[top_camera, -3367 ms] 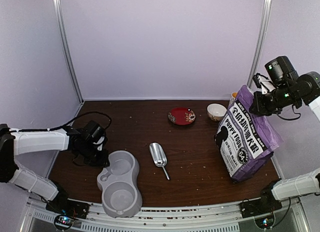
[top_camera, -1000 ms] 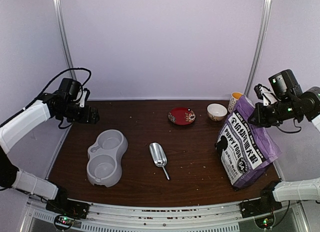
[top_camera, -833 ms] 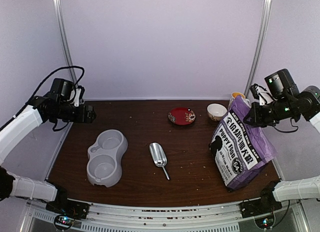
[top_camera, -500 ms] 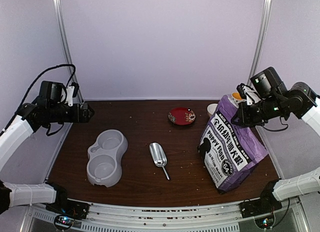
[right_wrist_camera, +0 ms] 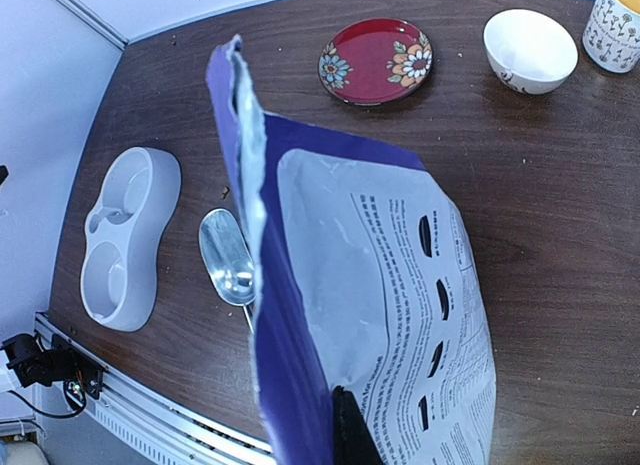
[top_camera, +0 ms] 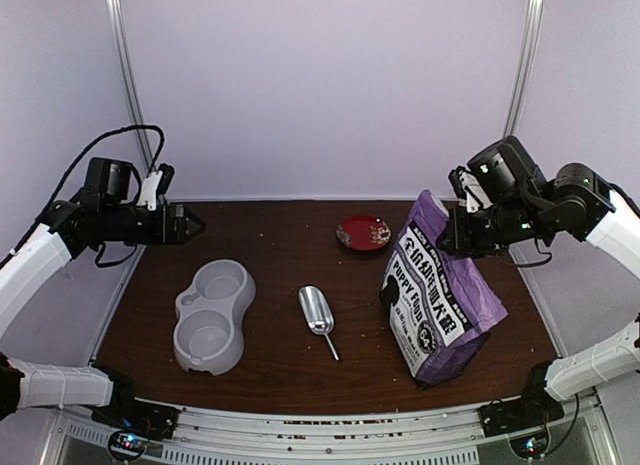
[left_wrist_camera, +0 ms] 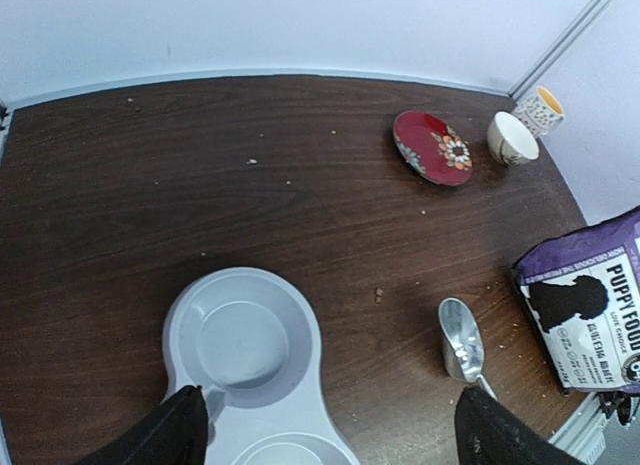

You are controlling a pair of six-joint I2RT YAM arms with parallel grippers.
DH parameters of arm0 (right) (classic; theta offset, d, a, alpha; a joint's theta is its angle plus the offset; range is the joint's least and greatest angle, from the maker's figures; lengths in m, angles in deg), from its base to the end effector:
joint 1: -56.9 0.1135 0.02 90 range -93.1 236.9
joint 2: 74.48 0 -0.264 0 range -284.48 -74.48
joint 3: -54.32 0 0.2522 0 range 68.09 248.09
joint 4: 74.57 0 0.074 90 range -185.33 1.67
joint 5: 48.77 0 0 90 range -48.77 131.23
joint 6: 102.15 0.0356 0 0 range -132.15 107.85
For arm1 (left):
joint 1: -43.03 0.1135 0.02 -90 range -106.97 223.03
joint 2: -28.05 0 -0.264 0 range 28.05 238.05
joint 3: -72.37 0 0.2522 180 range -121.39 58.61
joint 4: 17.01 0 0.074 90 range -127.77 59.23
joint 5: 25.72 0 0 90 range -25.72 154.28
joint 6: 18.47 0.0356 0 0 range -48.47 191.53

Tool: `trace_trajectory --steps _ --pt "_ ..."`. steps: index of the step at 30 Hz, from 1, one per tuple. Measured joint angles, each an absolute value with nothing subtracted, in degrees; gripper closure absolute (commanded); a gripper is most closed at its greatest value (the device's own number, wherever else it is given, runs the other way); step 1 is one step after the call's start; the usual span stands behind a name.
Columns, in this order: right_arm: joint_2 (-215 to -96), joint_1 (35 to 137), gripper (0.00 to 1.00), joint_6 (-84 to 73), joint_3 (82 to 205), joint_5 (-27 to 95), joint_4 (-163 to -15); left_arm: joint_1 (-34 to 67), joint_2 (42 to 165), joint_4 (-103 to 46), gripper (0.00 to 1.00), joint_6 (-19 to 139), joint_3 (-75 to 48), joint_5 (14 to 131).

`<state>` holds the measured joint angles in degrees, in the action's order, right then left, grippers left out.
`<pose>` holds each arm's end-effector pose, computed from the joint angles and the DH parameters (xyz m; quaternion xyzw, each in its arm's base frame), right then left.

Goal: Serve the pet food
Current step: Place the pet food bag at the center of the board, then adjust the pet food bag at the center of the board.

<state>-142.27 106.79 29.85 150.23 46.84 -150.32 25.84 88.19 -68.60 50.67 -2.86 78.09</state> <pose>0.1421 0.1633 0.3959 -0.0464 0.9303 0.2277 0.2838 0.2070 -0.0729 0.3435 0.0257 0.8878 -0.2472 0.3874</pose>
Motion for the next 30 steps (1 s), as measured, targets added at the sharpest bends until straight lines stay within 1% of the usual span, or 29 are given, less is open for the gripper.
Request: trace_trajectory --steps 2,4,5,8,11,13,17,20,25,30 --pt "-142.55 106.92 0.89 30.07 150.23 46.99 -150.02 24.53 88.23 -68.62 0.13 50.58 -3.85 79.46" --pt "-142.66 106.98 0.73 30.33 150.23 47.54 -148.97 22.78 88.21 -68.53 0.14 50.58 -4.83 80.25" --pt "-142.64 106.98 0.69 30.57 150.43 47.99 -147.74 21.84 88.14 -68.40 0.14 50.58 -5.22 80.53" --pt "-142.46 107.05 0.48 29.55 153.05 49.07 -143.99 20.11 87.86 -68.33 0.14 50.56 -5.70 80.97" --pt "-141.70 107.07 0.36 28.45 155.52 49.77 -142.35 19.57 87.66 -68.42 0.15 50.56 -5.70 81.04" --pt "-141.33 107.07 0.30 28.06 156.62 50.20 -142.24 19.09 87.64 -68.44 0.16 50.36 -5.70 81.04" --pt "-141.28 106.81 0.28 25.55 158.91 50.57 -142.65 16.03 88.32 -68.95 0.20 49.42 -6.97 80.93" --pt "-141.28 105.69 0.30 23.71 160.44 50.33 -143.00 12.64 90.41 -68.62 0.23 48.14 -10.05 80.78" --pt "-140.71 101.10 0.37 21.04 161.10 47.40 -143.07 6.36 95.40 -67.11 0.26 44.62 -14.80 80.32" --pt "-138.29 96.08 0.49 19.10 157.32 39.73 -142.43 -1.85 102.94 -66.02 0.29 40.99 -21.13 78.94"
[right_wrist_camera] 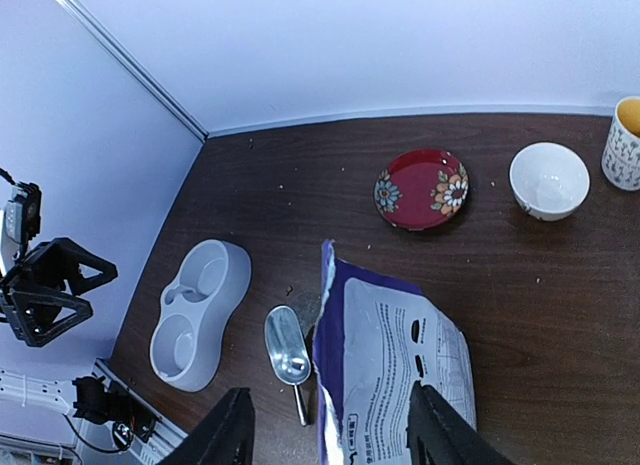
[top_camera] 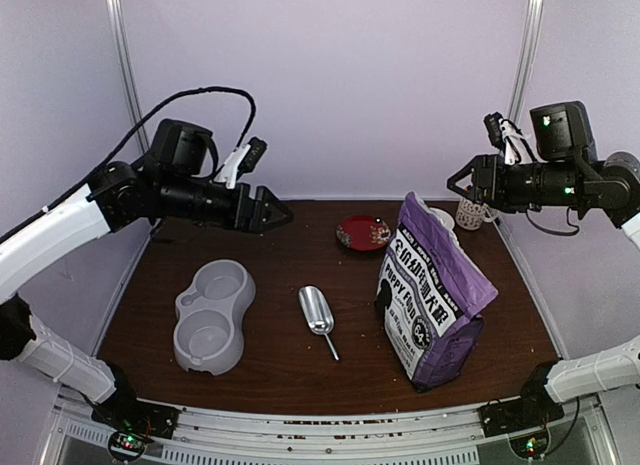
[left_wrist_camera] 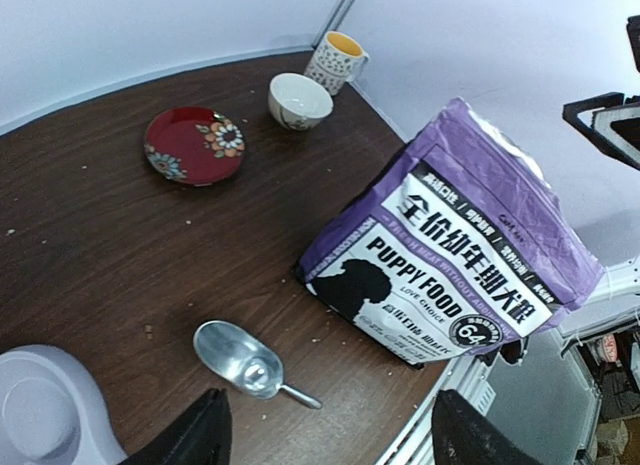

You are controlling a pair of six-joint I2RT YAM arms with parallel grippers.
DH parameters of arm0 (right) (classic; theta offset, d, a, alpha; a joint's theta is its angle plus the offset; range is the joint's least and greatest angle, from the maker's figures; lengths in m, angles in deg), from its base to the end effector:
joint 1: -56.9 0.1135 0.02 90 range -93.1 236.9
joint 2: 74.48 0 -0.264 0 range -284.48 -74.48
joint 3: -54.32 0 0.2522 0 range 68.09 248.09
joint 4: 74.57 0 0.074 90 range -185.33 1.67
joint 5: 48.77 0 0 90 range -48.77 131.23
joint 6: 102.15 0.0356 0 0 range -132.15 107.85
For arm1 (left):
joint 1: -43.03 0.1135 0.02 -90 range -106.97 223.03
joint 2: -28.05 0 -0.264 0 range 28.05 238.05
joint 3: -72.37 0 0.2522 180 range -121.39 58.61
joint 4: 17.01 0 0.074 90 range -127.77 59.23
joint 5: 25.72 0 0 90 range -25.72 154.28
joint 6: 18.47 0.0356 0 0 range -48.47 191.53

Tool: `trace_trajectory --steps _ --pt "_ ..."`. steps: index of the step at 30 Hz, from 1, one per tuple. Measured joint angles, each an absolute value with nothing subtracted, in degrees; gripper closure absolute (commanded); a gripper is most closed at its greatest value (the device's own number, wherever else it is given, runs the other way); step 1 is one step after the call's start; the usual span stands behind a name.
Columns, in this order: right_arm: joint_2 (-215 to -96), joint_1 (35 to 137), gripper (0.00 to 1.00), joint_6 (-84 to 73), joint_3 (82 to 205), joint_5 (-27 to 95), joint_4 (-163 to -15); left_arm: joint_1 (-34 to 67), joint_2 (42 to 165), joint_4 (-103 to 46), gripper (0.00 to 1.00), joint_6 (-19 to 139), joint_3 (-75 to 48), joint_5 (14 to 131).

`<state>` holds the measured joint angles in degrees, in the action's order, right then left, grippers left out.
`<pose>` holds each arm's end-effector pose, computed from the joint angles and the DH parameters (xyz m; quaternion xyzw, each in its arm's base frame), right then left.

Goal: Serve the pet food
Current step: Adjust the pet food bag at the center of the board.

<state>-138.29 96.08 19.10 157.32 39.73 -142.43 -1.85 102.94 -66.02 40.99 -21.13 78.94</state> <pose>0.1506 0.1240 0.4572 -0.0661 0.8576 0.3033 0.4102 0.1947 -0.2066 0.3940 0.1703 0.8460 -0.3891 0.3222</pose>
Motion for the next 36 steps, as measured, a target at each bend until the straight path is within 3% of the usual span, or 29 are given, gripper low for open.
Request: trace_trajectory --steps 7,20,27,36 --pt "-133.98 88.03 0.63 15.12 148.11 25.77 -141.14 -9.79 114.15 -63.46 0.31 37.45 -30.38 78.39" --pt "-131.93 85.08 0.70 10.12 140.38 12.78 -137.78 -13.26 124.25 -60.07 0.33 29.78 -43.36 80.10" --pt "-131.05 83.14 0.63 9.22 138.56 10.25 -136.14 -13.72 125.45 -59.74 0.33 28.27 -43.41 80.69" --pt "-128.76 79.66 0.63 9.87 136.71 6.31 -133.52 -13.83 125.52 -59.61 0.34 27.70 -43.41 80.78"
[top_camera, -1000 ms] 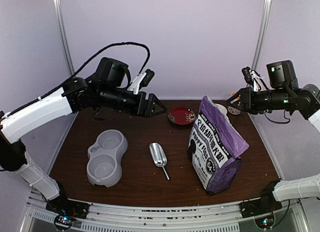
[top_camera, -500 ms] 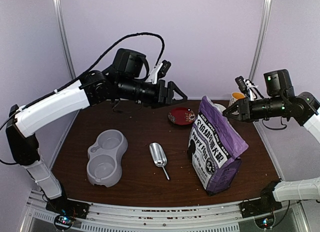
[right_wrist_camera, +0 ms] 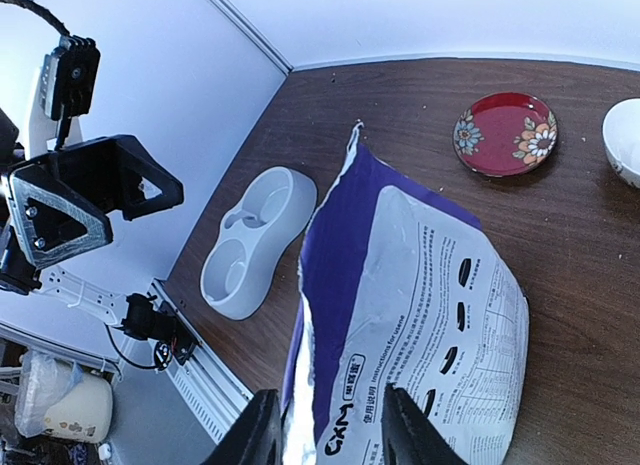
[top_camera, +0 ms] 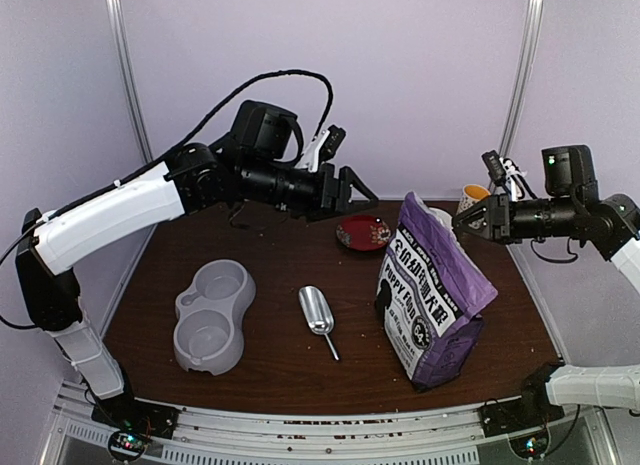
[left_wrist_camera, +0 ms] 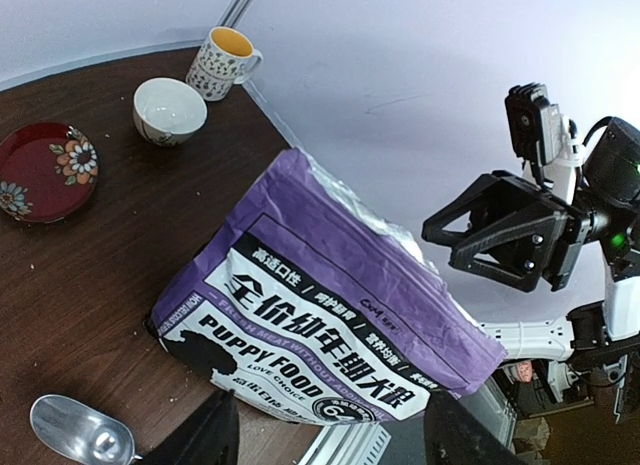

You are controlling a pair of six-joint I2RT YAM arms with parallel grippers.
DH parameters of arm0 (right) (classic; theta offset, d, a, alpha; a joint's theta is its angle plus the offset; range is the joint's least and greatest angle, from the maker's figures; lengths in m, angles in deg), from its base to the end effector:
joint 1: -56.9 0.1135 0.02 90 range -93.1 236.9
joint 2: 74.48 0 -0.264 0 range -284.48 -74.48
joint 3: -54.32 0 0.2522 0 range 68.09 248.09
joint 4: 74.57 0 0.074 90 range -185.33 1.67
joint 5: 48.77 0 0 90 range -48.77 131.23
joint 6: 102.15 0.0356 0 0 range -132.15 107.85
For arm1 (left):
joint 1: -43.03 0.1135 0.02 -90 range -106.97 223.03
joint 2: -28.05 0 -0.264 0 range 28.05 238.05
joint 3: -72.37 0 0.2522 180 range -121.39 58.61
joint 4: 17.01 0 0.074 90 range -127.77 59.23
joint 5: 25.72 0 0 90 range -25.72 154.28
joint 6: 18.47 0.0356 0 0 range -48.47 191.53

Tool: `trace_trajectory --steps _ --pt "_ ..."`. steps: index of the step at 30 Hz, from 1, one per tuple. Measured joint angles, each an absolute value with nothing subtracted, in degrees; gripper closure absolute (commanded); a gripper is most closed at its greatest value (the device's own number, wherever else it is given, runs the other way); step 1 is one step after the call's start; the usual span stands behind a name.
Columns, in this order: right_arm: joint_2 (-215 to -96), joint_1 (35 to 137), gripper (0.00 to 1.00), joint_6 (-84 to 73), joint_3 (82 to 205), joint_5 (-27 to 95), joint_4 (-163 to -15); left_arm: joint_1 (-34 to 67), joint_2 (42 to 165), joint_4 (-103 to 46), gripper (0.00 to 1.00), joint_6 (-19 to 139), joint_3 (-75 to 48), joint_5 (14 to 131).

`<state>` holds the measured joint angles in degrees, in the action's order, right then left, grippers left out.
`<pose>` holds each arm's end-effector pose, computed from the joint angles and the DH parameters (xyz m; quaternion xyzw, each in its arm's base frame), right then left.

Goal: Serve the pet food
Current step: Adjust the pet food bag at the center of the board.

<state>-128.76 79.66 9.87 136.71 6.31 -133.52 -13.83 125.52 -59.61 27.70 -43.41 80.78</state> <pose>0.1553 0.0872 0.3938 -0.1535 0.8286 0.4206 0.3360 0.2060 -0.3340 0.4100 0.1717 0.8172 -0.4903 0.2498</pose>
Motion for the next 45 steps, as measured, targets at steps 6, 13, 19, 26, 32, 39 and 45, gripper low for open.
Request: trace_trajectory --steps 6,13,19,26,32,39,45 --pt "-128.30 79.51 0.66 10.20 135.07 5.85 -132.86 -14.03 125.54 -59.53 0.34 27.63 -43.41 80.78" --pt "-128.26 79.51 0.67 10.18 133.16 5.46 -132.62 -14.14 125.56 -59.53 0.34 27.61 -43.41 80.78" --pt "-127.84 79.47 0.66 10.12 132.95 4.30 -132.40 -14.44 125.76 -59.50 0.34 27.52 -43.41 80.78" --pt "-126.42 79.84 0.66 10.09 132.95 2.71 -132.27 -14.66 126.65 -59.48 0.35 27.46 -43.41 80.78" --pt "-126.53 80.47 0.67 10.09 132.95 2.64 -132.23 -15.03 127.70 -59.37 0.35 27.46 -44.28 80.80" --pt "-126.97 81.89 0.70 10.14 132.95 2.79 -132.10 -15.47 127.97 -59.31 0.36 27.46 -44.61 80.82" --pt "-127.49 83.99 0.69 10.51 132.92 3.80 -131.00 -16.15 129.80 -59.13 0.37 27.46 -47.41 80.95"
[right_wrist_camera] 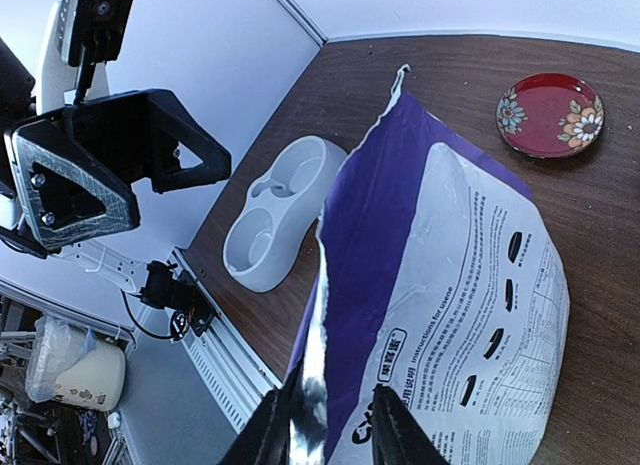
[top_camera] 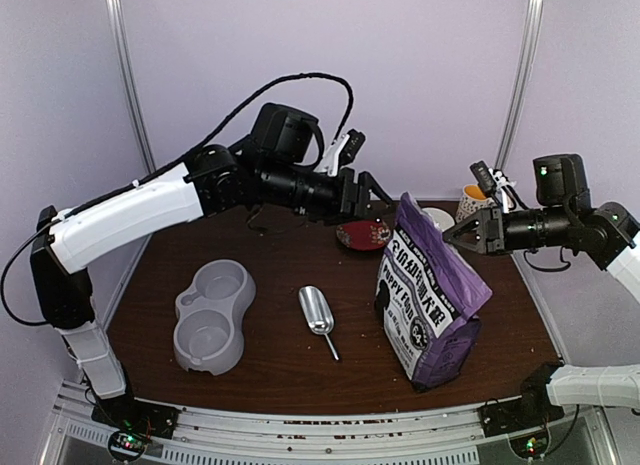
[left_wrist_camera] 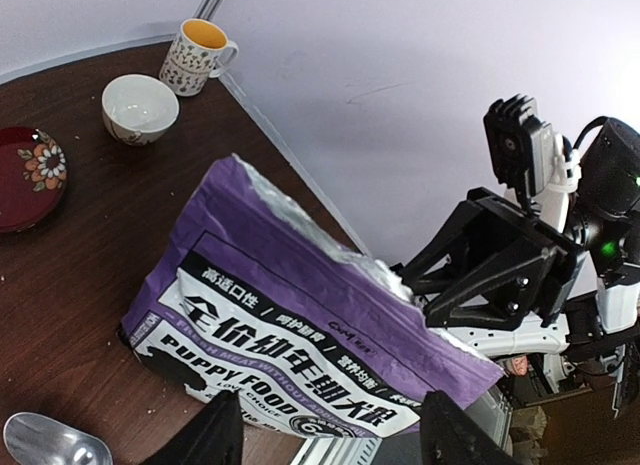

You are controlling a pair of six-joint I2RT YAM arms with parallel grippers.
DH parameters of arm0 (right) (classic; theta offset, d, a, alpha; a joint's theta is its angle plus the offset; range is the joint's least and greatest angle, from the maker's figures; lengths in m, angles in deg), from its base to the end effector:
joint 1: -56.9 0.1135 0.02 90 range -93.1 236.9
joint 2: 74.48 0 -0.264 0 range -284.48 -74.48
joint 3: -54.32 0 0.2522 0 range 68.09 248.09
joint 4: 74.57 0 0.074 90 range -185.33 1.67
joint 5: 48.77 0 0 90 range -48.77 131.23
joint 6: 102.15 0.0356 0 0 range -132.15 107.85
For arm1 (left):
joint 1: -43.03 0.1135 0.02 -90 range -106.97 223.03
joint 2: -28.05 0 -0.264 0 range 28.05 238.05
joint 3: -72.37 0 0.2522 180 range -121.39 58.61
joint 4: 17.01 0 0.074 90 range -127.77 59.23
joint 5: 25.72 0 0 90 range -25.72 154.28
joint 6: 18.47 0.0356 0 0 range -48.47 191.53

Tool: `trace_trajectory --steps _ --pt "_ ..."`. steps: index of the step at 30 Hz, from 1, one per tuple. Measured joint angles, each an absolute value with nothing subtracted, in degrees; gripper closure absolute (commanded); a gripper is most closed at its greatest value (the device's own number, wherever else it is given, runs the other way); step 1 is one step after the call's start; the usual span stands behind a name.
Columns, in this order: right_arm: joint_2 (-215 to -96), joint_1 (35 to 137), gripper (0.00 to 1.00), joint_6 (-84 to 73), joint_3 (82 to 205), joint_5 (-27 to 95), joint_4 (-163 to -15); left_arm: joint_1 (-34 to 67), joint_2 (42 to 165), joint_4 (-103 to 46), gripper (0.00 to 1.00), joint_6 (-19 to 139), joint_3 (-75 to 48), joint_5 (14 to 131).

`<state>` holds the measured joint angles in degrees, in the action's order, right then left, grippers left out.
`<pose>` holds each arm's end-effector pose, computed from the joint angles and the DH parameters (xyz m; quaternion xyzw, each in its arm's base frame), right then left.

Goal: Serve the pet food
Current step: Adjust the pet food bag at the center of the board.

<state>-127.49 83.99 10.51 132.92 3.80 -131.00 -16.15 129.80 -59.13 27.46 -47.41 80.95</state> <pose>0.1472 0.0996 0.3809 -0.1901 0.8169 0.4498 0.3068 0.2025 -0.3593 0.4059 0.1873 0.8127 -0.4975 0.2388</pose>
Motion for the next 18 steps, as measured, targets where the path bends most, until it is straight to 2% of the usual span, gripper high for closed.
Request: trace_trajectory --steps 18 --pt "-128.78 89.28 0.70 13.15 132.95 8.85 -130.08 -19.27 137.56 -59.07 0.44 26.17 -54.51 82.63"
